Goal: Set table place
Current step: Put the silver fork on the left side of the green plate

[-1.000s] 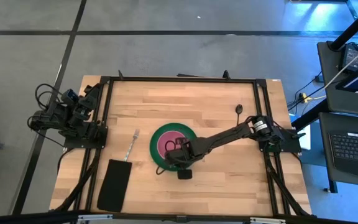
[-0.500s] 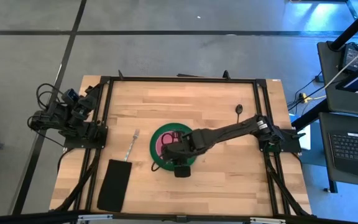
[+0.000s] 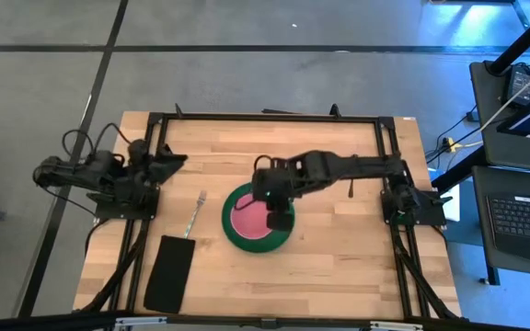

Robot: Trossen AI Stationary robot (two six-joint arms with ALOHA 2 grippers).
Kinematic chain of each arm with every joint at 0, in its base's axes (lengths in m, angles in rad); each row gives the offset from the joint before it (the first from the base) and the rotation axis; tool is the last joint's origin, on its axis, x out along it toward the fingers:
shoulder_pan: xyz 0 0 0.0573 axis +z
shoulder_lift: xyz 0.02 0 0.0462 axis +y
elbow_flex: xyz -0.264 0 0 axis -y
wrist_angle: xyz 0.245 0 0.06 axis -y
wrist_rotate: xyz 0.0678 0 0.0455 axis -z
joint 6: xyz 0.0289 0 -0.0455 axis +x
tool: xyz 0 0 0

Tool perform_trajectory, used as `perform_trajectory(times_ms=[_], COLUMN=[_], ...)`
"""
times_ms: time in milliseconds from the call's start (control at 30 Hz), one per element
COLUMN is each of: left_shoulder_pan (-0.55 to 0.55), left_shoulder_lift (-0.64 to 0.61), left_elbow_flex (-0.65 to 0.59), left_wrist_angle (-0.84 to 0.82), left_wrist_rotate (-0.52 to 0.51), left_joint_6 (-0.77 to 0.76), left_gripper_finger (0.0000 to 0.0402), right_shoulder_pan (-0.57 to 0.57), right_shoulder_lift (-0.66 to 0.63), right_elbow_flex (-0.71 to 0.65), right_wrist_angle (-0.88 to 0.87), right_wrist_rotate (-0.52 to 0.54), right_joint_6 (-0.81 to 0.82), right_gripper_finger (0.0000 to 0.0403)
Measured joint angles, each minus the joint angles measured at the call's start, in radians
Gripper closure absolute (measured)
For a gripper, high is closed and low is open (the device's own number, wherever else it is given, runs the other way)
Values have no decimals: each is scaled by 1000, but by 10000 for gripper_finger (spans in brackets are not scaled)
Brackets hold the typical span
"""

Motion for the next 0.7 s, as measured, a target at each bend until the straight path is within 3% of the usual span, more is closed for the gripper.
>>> perform_trajectory(times_ms=[133, 267, 400, 567, 700], left_shoulder_pan=[-2, -2, -2, -21, -57], left_shoulder_lift=[118, 258, 407, 601, 754], left_elbow_flex=[183, 367, 511, 553, 553], left_wrist_angle=[-271, -579, -878, -1057, -1133], left_wrist_rotate=[-39, -123, -85, 52, 88], left_joint_6=[-40, -208, -379, -526, -605], left_gripper_finger=[255, 255, 255, 255, 255], right_shoulder_pan=[-32, -57, -72, -80, -80], right_shoulder_lift=[-17, -16, -16, -16, -16], right_elbow_flex=[0, 0, 0, -1, -1], right_wrist_angle=[-13, -21, -18, -16, -9], right_wrist_rotate=[2, 2, 2, 2, 2], right_joint_6=[0, 3, 29, 54, 51], right_gripper_finger=[278, 278, 278, 278, 278])
